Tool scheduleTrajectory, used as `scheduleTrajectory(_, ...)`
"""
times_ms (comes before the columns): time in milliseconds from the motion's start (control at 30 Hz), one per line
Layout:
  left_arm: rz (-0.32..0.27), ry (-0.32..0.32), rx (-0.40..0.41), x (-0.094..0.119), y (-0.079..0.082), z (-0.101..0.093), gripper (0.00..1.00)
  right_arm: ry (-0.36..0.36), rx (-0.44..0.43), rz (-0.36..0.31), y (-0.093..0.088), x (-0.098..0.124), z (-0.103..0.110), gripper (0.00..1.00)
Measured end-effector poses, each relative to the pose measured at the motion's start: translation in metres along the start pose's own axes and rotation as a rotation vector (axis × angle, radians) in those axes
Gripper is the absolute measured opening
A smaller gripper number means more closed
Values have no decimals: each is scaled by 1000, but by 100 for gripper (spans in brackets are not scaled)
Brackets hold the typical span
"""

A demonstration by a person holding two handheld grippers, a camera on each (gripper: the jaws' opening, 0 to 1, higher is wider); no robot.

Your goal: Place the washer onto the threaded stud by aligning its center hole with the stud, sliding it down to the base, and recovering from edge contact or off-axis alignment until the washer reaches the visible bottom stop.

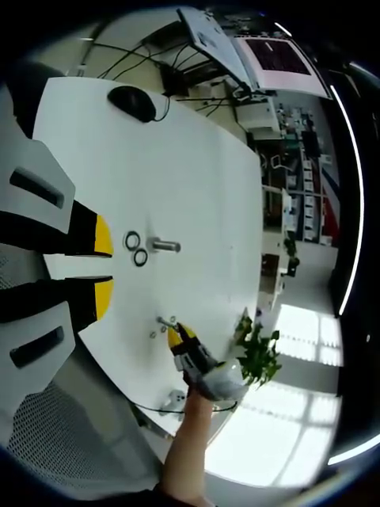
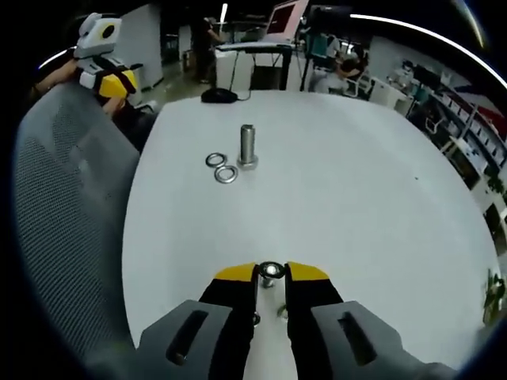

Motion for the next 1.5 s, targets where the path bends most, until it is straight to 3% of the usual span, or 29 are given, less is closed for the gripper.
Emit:
scheduleTrajectory(700,0,1,0,0,0,1,7,43,-114,-81,-3,2,-3,15)
scheduleTrajectory(1167,4,-1,-4,0,-1,0,7,35,-88,-55,-4,-4,1,18)
scheduleTrajectory(1500,5,-1,-4,0,-1,0,7,55,-116,-9,-18,-6,-1,19)
Point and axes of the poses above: the point that each gripper's makers call its tool centre point, and the gripper's own axes: x roughly backward along the fingers, z roughly to its left, y roughly out of its top, the point moved 6 cm from there along x, roughly backward along the fingers, and after that the axes turned 9 degrees about z, right-handed, at the moved point
